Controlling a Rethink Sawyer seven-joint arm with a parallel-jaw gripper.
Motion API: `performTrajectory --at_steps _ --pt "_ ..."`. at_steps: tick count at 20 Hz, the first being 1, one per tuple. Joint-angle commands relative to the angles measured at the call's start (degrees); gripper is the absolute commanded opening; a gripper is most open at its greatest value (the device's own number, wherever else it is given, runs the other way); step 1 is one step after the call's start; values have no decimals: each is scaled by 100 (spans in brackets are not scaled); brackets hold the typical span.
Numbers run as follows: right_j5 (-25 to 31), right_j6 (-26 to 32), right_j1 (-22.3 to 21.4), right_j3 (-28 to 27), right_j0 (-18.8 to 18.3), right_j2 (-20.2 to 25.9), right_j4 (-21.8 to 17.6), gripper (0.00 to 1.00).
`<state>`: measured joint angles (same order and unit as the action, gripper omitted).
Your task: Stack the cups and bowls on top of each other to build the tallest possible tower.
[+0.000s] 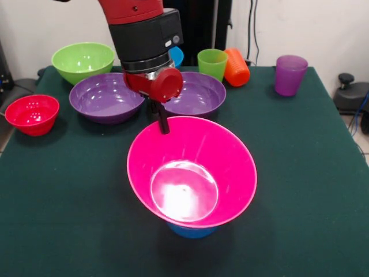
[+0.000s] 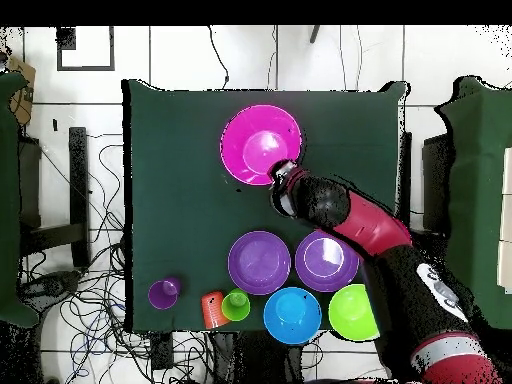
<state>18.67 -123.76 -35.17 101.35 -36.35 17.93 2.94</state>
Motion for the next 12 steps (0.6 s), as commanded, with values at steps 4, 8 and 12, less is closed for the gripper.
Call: performTrajectory --at_steps 4,8,12 --pt "-437 60 271 126 -77 78 -696 0" --pt "-673 45 275 318 -244 86 -927 0" --pt "-1041 -37 324 482 -409 224 -1123 0"
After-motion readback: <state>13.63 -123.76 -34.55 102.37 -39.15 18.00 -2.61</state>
